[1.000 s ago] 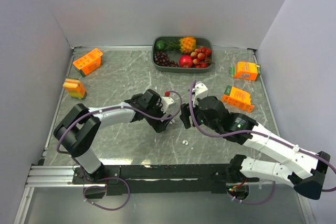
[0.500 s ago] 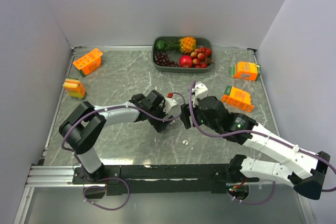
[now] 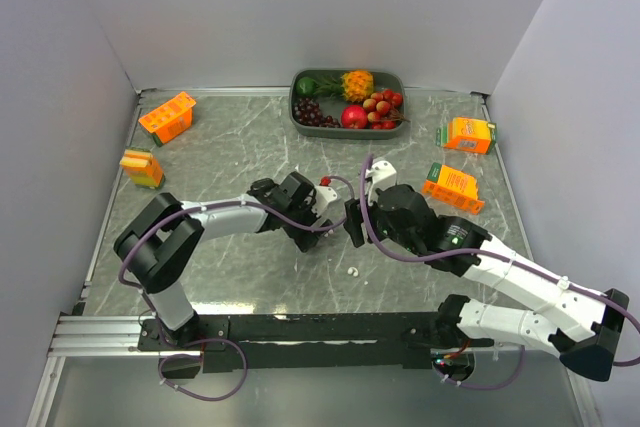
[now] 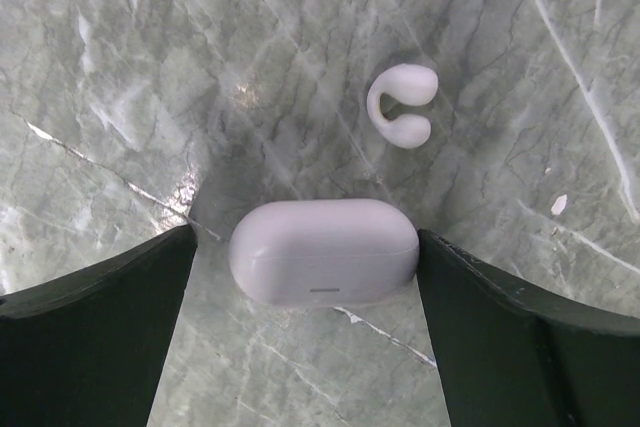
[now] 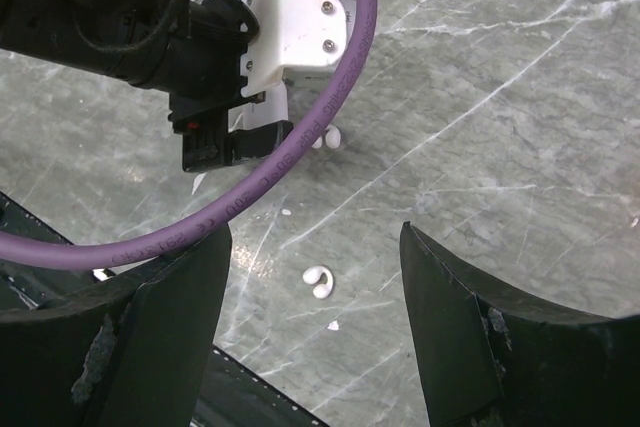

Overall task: Insert the wireless bluetooth earbuds into the charging case
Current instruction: Pick up the charging case at the center of the board.

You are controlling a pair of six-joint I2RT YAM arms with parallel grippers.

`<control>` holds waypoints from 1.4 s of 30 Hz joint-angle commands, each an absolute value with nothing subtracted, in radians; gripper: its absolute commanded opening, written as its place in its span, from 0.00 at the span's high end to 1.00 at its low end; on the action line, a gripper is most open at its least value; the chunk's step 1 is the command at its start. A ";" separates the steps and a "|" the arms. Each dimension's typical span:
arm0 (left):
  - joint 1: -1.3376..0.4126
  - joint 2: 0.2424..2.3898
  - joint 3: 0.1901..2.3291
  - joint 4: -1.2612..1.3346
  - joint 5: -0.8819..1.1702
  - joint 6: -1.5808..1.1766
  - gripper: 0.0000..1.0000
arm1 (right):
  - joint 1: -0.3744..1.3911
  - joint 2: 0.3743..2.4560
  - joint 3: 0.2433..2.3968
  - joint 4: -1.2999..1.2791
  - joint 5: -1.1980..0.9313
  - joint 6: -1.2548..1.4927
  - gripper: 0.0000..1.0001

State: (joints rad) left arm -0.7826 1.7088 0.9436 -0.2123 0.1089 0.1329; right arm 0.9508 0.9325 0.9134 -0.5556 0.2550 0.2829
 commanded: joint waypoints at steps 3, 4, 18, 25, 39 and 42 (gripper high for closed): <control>-0.795 1.779 0.985 -0.268 0.181 0.103 0.04 | 0.946 0.899 0.923 -0.548 0.252 0.307 0.25; -0.795 1.787 0.995 -0.284 0.178 0.100 0.04 | 0.948 0.896 0.928 -0.552 0.250 0.305 0.25; -0.795 1.733 0.968 -0.307 0.150 0.077 0.04 | 0.948 0.873 0.936 -0.554 0.253 0.313 0.24; -0.796 1.697 0.928 -0.305 0.158 0.057 0.04 | 0.948 0.868 0.931 -0.551 0.247 0.324 0.25; -0.796 1.749 0.962 -0.348 0.160 0.043 0.06 | 0.948 0.847 0.925 -0.563 0.248 0.342 0.25; -0.798 1.756 0.965 -0.359 0.156 0.040 0.09 | 0.948 0.845 0.922 -0.561 0.250 0.341 0.25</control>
